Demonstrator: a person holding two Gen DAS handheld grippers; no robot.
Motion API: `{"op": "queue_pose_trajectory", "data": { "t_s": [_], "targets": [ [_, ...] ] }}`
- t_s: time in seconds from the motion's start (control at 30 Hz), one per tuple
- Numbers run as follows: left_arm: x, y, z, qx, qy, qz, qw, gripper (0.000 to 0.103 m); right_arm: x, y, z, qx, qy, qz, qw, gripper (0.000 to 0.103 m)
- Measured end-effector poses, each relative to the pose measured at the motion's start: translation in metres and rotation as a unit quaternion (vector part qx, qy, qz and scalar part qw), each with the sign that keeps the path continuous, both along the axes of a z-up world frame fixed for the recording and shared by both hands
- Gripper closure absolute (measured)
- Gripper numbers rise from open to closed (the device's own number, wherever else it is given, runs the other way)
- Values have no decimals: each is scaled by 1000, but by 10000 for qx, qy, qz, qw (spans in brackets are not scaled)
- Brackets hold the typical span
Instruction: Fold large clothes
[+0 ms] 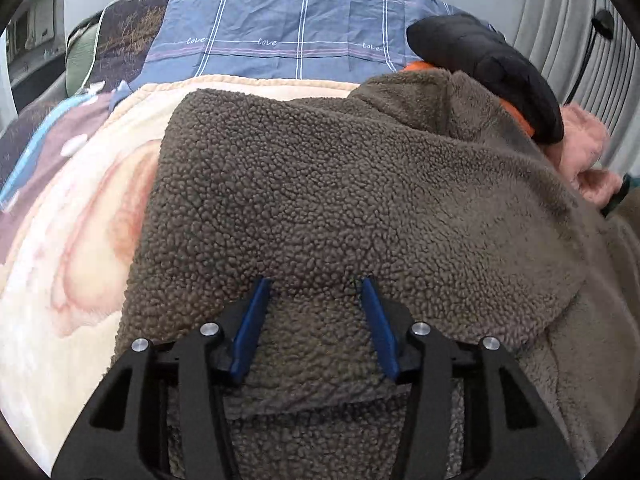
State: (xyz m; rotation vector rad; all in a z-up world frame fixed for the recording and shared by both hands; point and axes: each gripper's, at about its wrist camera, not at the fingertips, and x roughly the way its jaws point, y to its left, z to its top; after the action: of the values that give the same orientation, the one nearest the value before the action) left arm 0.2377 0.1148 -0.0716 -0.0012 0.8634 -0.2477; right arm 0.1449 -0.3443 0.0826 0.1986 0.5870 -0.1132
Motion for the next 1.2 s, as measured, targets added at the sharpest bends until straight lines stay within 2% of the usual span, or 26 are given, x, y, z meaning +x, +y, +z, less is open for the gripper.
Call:
{"op": "queue_pose_trajectory", "data": {
  "t_s": [0.03, 0.1, 0.13, 0.17, 0.2, 0.23, 0.33, 0.4, 0.5, 0.53, 0.57, 0.6, 0.63, 0.67, 0.77, 0.83, 0.9, 0.97, 1.03, 1.1, 1.2],
  "targets": [
    [-1, -3, 1, 113, -26, -6, 9999, 51, -21, -38, 16, 88, -278, -604, 9977, 38],
    [-3, -8, 0, 255, -65, 7, 9997, 50, -50, -95, 31, 264, -493, -1446, 9879, 35],
    [-3, -8, 0, 303, -83, 10, 9995, 50, -73, -133, 37, 481, -609, -2028, 9761, 30],
    [-2, -8, 0, 313, -91, 9, 9995, 50, -87, -155, 39, 634, -714, -2333, 9677, 25],
    [-2, -7, -1, 300, -89, 11, 9995, 50, -99, -172, 40, 758, -814, -2510, 9616, 13],
    [-1, -7, -1, 289, -87, 10, 9995, 50, -109, -194, 38, 920, -892, -2622, 9565, 7],
    [-2, -5, -1, 239, -88, 10, 9997, 49, -110, -227, 28, 1257, -626, -2795, 9498, 7],
    [-2, -5, -1, 235, -86, 10, 9997, 49, -104, -232, 21, 1511, -594, -2711, 9488, 4],
    [-2, -4, 0, 171, -84, 1, 9998, 48, -89, -230, 22, 1329, -669, -2847, 9470, 4],
    [-3, -3, 0, 151, -85, -3, 9999, 48, -83, -233, 24, 1300, -612, -2914, 9458, 18],
    [-3, -2, 1, 127, -83, -9, 9999, 48, -79, -233, 25, 1274, -545, -2975, 9446, 38],
    [-3, -1, 1, 110, -82, -14, 9999, 47, -74, -228, 23, 1254, -441, -2997, 9447, 75],
    [-3, -1, 1, 96, -80, -19, 9999, 47, -67, -224, 25, 1250, -332, -2989, 9455, 86],
    [-3, -1, 1, 84, -77, -23, 9999, 47, -66, -222, 28, 1320, -438, -2947, 9454, 87],
    [-3, -1, 1, 82, -77, -25, 9999, 46, -58, -192, 50, 1471, -890, -2542, 9517, 88],
    [-3, -1, 1, 73, -77, -26, 9999, 46, -36, -148, 64, 1425, -1014, -1877, 9665, 88],
    [-3, 0, 1, 32, -79, -30, 10000, 46, -6, -91, 72, 1151, -977, -1145, 9819, 88],
    [-4, 2, 2, -50, -86, -51, 9999, 44, 23, -33, 70, 992, -865, -406, 9905, 88],
    [-4, 3, 2, -187, -97, -125, 9997, 35, 52, 24, 58, 1008, -714, 307, 9919, 88],
    [-5, 4, 3, -346, -101, -252, 9990, 28, 83, 89, 36, 1098, -490, 1063, 9870, 88],
    [-7, 4, 4, -406, -149, -267, 9987, 27, 110, 155, -1, 1164, -123, 1710, 9783, 88]
  ]
}}
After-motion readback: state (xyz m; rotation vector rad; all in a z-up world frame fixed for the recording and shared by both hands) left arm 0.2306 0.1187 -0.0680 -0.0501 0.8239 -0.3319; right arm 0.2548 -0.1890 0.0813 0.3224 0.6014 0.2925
